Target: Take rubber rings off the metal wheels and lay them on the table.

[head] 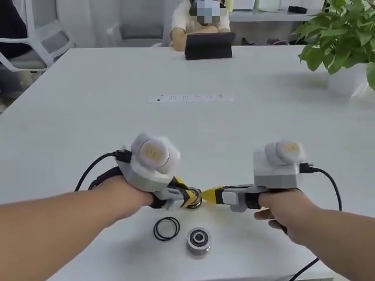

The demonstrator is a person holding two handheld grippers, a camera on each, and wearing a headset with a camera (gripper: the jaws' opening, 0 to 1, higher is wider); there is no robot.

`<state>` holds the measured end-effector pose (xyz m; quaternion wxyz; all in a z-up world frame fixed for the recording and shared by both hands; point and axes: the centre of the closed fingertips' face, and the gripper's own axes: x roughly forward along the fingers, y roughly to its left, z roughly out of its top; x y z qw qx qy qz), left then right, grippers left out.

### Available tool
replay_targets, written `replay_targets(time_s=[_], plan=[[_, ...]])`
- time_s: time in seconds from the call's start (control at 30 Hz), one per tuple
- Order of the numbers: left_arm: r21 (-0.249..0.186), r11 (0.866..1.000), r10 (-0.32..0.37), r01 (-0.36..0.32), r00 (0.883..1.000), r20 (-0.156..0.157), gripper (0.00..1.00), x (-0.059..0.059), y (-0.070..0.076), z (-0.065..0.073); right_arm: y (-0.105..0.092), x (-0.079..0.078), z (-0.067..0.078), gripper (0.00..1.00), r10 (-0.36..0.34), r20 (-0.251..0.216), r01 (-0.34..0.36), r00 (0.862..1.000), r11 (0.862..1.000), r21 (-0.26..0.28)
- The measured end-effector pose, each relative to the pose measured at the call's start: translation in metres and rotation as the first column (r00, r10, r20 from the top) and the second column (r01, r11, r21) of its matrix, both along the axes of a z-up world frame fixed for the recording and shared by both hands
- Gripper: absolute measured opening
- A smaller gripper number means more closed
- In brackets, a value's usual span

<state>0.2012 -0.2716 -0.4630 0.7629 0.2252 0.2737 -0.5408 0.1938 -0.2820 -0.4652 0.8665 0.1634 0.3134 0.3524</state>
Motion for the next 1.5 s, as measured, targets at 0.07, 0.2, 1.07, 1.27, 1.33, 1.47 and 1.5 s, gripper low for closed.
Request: replay_targets(time_s=[0.07,0.2,1.07,1.27,1.33,1.47,1.5], plan=[[0.001,1.0,0.0,0.0,1.0,0.002,0.07,0.0,0.0,0.0,0.0,0.0,0.0,0.0,-0.001,-0.001,0.001,1.0,1.0,0.001],[0.003,1.0,0.001,-0.001,1.0,0.005,0.07,0.0,0.0,0.0,0.001,0.0,0.001,0.0,-0.003,-0.008,0.004,1.0,1.0,0.011],[0.01,1.0,-0.004,0.004,1.0,-0.002,0.07,-0.001,-0.001,0.001,0.007,-0.004,0.007,0.0,0.027,0.004,-0.027,1.0,0.999,0.023],[0.011,1.0,-0.008,0.008,1.0,-0.004,0.07,-0.004,-0.001,0.001,0.009,-0.006,0.009,0.0,0.033,0.007,-0.034,0.999,0.999,0.036],[0.011,1.0,-0.009,0.009,1.0,-0.004,0.07,-0.004,-0.001,0.001,0.011,-0.007,0.01,0.0,0.04,0.009,-0.04,0.999,0.999,0.035],[0.01,1.0,-0.006,0.006,1.0,-0.006,0.07,-0.005,-0.001,0.001,0.009,-0.007,0.011,0.0,0.034,0.007,-0.034,0.999,0.998,0.048],[0.01,1.0,-0.008,0.008,1.0,-0.005,0.07,-0.005,-0.002,0.001,0.009,-0.007,0.011,0.0,0.034,0.007,-0.034,0.999,0.998,0.05]])
